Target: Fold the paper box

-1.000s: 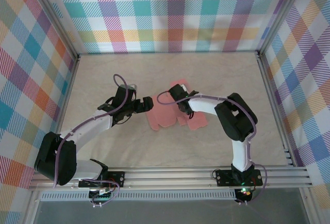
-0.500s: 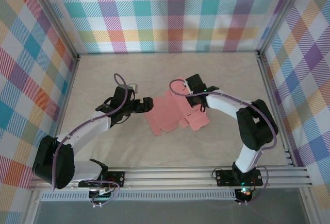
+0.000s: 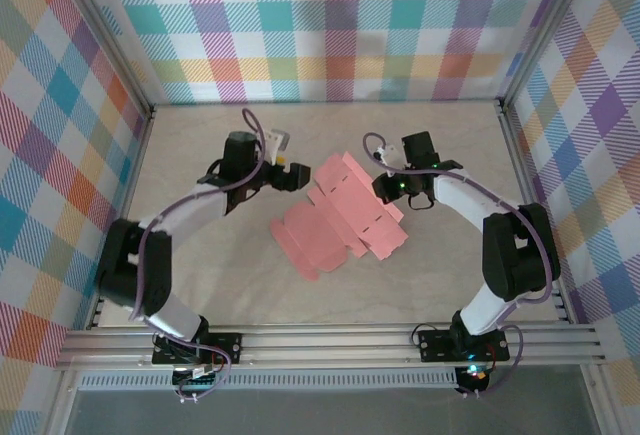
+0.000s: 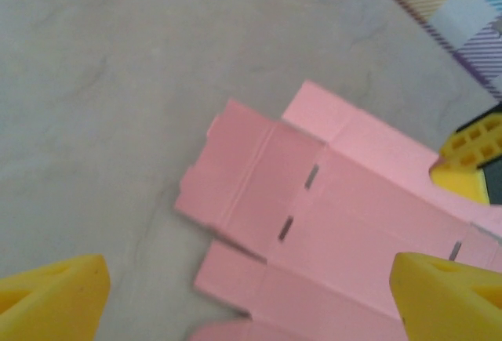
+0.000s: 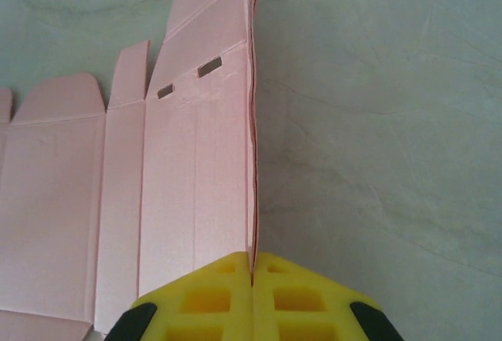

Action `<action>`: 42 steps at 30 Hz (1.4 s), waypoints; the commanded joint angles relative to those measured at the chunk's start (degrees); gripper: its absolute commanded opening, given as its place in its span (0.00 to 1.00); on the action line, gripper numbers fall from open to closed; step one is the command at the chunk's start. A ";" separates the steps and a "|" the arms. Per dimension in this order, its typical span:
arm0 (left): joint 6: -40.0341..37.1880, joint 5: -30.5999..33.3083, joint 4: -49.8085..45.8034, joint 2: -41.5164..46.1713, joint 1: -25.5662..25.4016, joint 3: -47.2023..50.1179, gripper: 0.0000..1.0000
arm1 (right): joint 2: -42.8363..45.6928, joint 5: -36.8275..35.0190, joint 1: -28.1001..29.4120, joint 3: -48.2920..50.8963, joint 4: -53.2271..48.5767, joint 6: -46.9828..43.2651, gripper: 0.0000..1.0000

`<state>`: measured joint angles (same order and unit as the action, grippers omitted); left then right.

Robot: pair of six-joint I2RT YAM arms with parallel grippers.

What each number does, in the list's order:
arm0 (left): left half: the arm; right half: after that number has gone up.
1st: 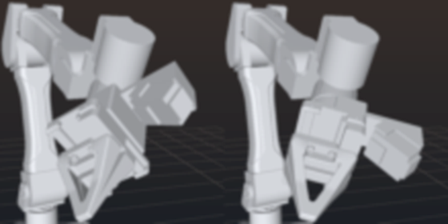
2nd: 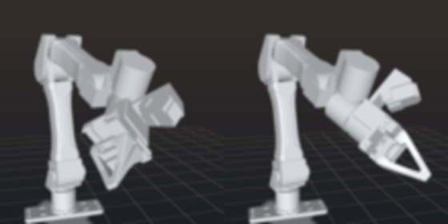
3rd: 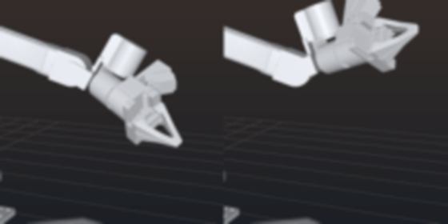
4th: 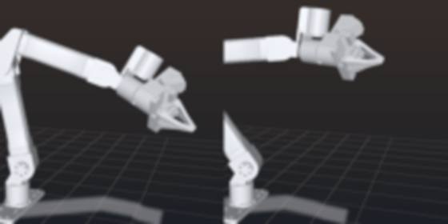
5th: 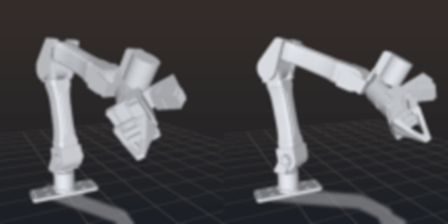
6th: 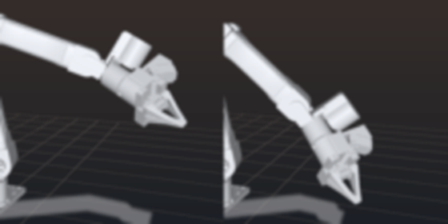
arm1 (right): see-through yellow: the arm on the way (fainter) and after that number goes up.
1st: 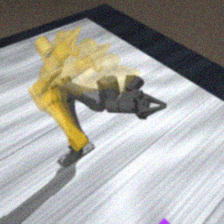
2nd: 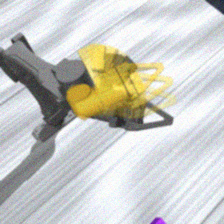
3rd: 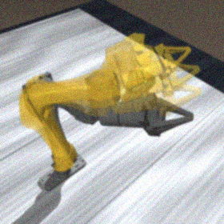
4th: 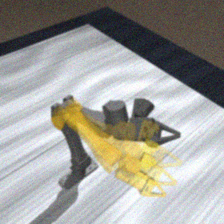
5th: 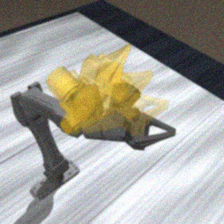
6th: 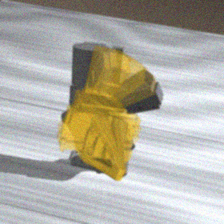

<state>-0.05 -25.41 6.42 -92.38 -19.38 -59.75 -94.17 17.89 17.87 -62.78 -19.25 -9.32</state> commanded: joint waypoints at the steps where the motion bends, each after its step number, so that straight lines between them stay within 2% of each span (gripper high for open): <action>1: -2.53 -12.61 4.30 -5.94 0.83 -7.15 0.88 | 1.33 6.50 -0.55 -2.54 -1.83 -1.88 0.00; 4: -7.96 -20.60 3.42 -11.89 0.92 -13.86 0.74 | 0.79 7.81 -0.63 -3.63 -3.10 -2.85 0.00; 5: -11.13 -23.11 1.74 -13.92 0.92 -16.28 0.68 | 0.50 8.23 -0.66 -4.03 -3.65 -3.24 0.00; 7: -17.65 -27.23 -5.05 -17.81 0.92 -22.19 0.63 | -0.09 8.66 -0.64 -4.76 -4.58 -3.89 0.00; 10: -31.52 -33.08 -24.42 -24.20 0.96 -34.74 0.62 | -0.73 9.90 -0.71 -5.97 -6.33 -5.11 0.00; 14: -50.46 -37.14 -52.84 -33.55 1.05 -52.24 0.63 | -1.33 11.83 -0.91 -7.38 -8.14 -6.53 0.00; 15: -55.11 -38.23 -57.86 -35.25 1.18 -55.09 0.63 | -1.61 12.31 -0.99 -7.82 -8.66 -6.78 0.00; 18: -65.12 -41.75 -64.46 -37.64 1.44 -58.10 0.60 | -2.72 13.01 -1.06 -9.08 -10.17 -7.46 0.00; 21: -68.76 -42.82 -65.01 -38.43 1.53 -58.16 0.56 | -3.42 14.05 -1.10 -9.89 -11.24 -8.07 0.00; 25: -69.84 -42.34 -65.24 -39.80 1.53 -59.43 0.56 | -3.77 15.65 -1.08 -10.51 -12.46 -8.82 0.00; 29: -71.69 -42.89 -68.09 -42.09 1.53 -62.68 0.51 | -3.75 16.94 -1.08 -10.61 -13.48 -9.55 0.00; 34: -70.20 -42.04 -67.39 -43.85 1.95 -65.32 0.54 | -3.16 18.96 -1.09 -10.56 -15.15 -11.03 0.00; 42: -68.35 -41.92 -65.51 -42.96 3.91 -65.56 0.57 | 0.56 15.03 -1.08 -6.39 -10.71 -11.75 0.00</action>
<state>-68.14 -65.98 -58.37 -135.44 -16.56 -123.96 -96.88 32.58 17.15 -70.50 -32.01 -19.31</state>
